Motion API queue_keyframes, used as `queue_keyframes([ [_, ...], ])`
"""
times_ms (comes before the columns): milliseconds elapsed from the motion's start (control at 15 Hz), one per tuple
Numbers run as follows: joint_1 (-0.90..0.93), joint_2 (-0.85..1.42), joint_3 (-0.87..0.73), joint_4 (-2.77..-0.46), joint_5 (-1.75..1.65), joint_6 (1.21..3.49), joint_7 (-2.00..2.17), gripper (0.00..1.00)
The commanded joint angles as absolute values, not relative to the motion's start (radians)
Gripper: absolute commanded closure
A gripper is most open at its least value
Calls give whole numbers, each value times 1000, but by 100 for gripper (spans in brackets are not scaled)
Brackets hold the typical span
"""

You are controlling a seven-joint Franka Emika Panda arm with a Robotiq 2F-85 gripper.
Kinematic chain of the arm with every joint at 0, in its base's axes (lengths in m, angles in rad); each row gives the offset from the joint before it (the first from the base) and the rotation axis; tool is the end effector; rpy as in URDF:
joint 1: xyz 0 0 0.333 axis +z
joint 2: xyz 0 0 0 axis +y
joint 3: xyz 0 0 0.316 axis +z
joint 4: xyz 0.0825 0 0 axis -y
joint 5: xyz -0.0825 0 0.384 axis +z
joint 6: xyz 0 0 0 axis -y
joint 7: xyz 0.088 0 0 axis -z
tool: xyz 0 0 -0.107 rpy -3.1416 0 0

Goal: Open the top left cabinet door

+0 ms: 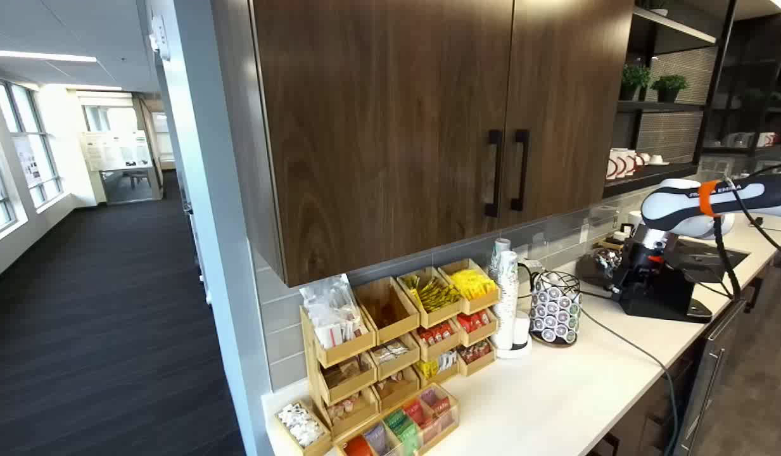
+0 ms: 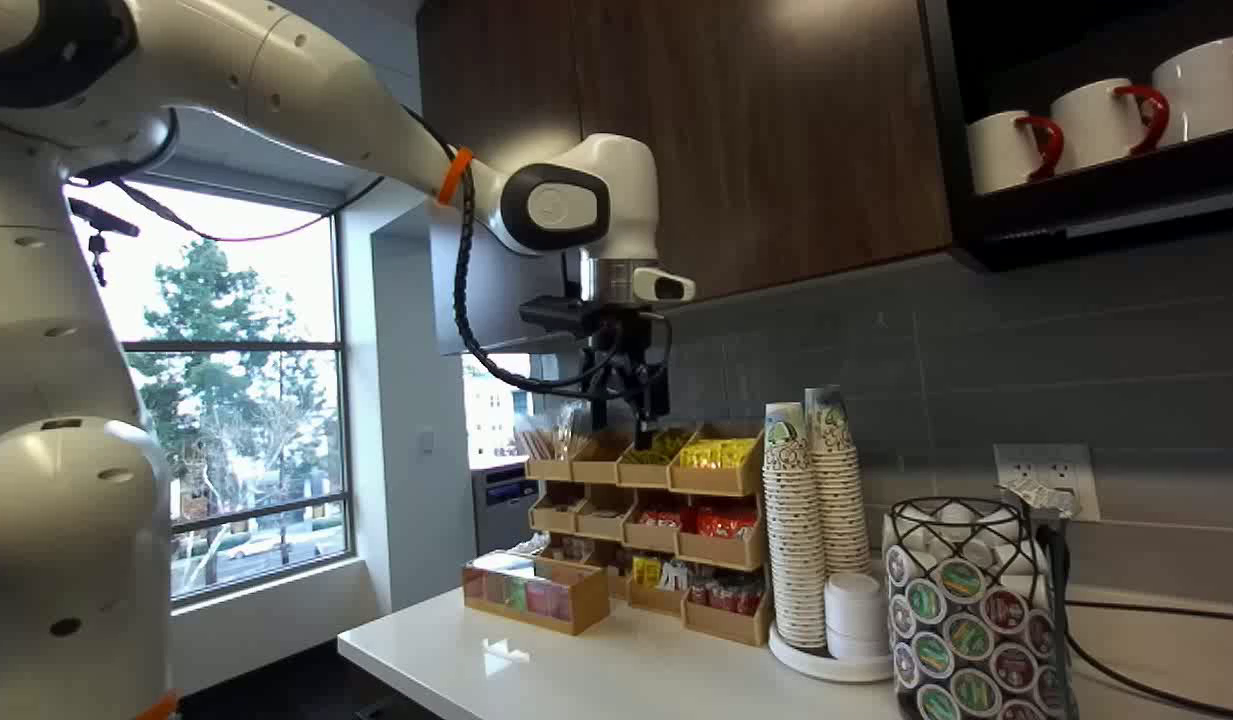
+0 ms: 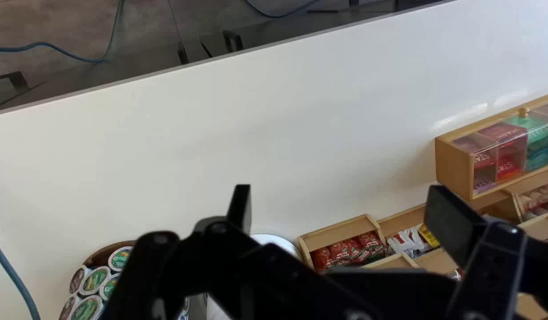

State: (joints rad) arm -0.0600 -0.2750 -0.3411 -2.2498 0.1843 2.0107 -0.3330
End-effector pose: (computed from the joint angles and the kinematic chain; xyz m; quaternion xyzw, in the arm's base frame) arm 0.4373 -0.1815 0.4748 -0.9894 0.0666 -0.0536 0.1175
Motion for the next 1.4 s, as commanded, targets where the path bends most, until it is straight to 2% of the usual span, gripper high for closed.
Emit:
queue_keyframes([
  [0, -94, -271, -311, -2247, 194, 2006, -341, 0],
  [267, -94, -271, -311, -2247, 194, 2006, -341, 0],
  [933, 15, -392, -308, -2111, 496, 1992, -683, 0],
  [1333, -24, -381, -286, -2118, 441, 2008, -625, 0],
])
